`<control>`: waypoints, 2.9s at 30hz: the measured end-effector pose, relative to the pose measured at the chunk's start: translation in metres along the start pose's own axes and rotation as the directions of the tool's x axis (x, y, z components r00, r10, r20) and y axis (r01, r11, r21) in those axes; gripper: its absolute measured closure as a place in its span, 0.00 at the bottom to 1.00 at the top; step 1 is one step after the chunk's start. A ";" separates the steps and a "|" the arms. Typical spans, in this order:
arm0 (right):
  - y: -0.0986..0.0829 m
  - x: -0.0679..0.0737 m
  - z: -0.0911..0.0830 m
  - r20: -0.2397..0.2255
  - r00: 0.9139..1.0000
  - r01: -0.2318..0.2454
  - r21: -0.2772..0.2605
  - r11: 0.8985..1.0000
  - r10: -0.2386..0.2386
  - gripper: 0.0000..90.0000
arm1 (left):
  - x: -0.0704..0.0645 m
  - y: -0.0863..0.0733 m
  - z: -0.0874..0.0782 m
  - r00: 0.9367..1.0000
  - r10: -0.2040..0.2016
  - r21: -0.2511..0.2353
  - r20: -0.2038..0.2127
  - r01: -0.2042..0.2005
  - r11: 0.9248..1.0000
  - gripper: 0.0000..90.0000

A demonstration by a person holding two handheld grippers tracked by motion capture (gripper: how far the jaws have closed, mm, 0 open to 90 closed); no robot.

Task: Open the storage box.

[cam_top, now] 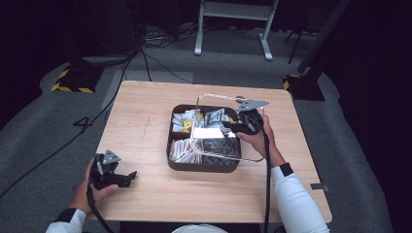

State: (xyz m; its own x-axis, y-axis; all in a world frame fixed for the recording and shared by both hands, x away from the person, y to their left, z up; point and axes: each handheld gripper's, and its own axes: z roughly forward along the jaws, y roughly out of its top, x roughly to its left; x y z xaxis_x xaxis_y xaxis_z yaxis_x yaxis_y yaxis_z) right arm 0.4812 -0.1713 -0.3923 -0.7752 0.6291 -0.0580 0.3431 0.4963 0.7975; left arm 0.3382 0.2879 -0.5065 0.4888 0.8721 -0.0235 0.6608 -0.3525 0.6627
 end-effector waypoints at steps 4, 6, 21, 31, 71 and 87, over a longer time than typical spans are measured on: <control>-0.005 -0.005 -0.006 0.003 1.000 -0.002 0.002 1.000 0.002 0.66 | 0.000 0.000 0.000 1.000 0.000 0.000 0.000 0.000 1.000 0.00; -0.009 -0.011 -0.012 0.013 1.000 -0.006 -0.003 1.000 0.006 0.66 | 0.000 0.000 0.000 1.000 0.000 0.000 0.000 0.000 1.000 0.00; -0.038 -0.039 -0.045 0.071 0.996 -0.045 0.003 0.999 0.045 0.66 | 0.000 0.000 0.000 1.000 0.000 0.000 0.001 0.000 1.000 0.00; -0.056 -0.052 -0.061 0.092 0.993 -0.071 0.012 0.997 0.070 0.66 | 0.000 0.000 0.000 1.000 0.000 0.000 0.001 0.000 1.000 0.00; -0.131 -0.089 -0.088 0.149 0.972 -0.190 0.058 0.980 0.180 0.66 | 0.000 0.000 0.000 1.000 -0.001 0.000 0.000 0.001 1.000 0.00; -0.152 -0.094 -0.076 0.154 0.971 -0.204 0.113 0.973 0.185 0.66 | 0.000 0.000 0.000 1.000 -0.001 -0.001 -0.001 0.001 1.000 0.00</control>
State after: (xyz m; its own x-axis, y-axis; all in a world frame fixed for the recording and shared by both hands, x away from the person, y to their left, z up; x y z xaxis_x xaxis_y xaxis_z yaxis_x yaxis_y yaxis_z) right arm 0.4617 -0.3509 -0.4623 -0.6072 0.7946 -0.0008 0.5514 0.4221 0.7196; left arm 0.3382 0.2878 -0.5066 0.4876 0.8728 -0.0239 0.6611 -0.3512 0.6630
